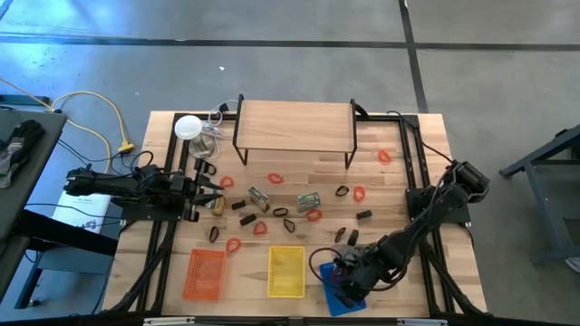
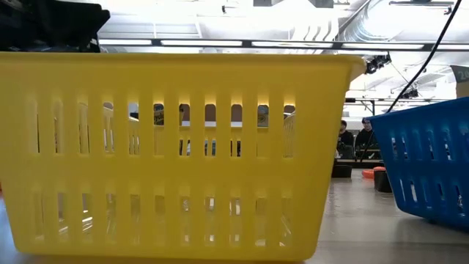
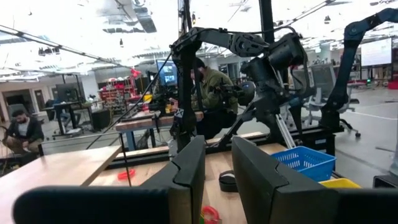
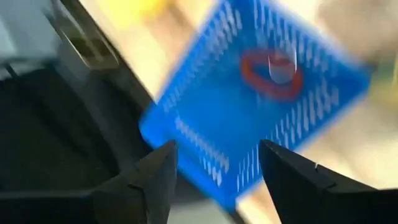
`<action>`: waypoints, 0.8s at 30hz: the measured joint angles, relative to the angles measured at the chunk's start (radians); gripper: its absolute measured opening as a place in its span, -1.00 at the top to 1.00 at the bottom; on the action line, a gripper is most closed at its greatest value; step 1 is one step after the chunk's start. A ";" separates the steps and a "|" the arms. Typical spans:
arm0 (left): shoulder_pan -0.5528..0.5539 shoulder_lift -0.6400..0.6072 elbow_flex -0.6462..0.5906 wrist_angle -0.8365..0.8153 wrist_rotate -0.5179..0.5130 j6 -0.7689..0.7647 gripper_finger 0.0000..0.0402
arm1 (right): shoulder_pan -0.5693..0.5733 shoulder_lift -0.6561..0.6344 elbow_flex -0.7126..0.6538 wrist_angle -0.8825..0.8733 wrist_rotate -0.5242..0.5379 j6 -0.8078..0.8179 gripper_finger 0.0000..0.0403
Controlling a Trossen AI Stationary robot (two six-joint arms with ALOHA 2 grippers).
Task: Pick & Place Office Desk Supplies
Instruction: Put the yellow crayon box into the yellow bin
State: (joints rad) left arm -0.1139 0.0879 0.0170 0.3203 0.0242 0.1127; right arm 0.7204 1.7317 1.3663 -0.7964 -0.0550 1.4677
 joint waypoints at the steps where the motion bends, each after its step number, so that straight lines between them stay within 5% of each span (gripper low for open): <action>1: 0.000 0.000 0.000 -0.003 0.000 -0.006 0.62 | 0.008 0.000 0.000 -0.019 -0.044 0.024 -0.03; 7: 0.000 0.002 0.000 -0.016 0.000 -0.016 0.62 | 0.046 0.000 0.000 -0.153 -0.162 0.172 0.07; 24: 0.000 0.002 0.000 -0.035 -0.009 -0.004 0.62 | 0.113 -0.019 0.000 -0.594 -0.099 0.049 0.23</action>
State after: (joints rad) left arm -0.1137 0.0898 0.0170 0.2855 0.0152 0.1091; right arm 0.8336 1.7128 1.3663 -1.3907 -0.1538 1.5164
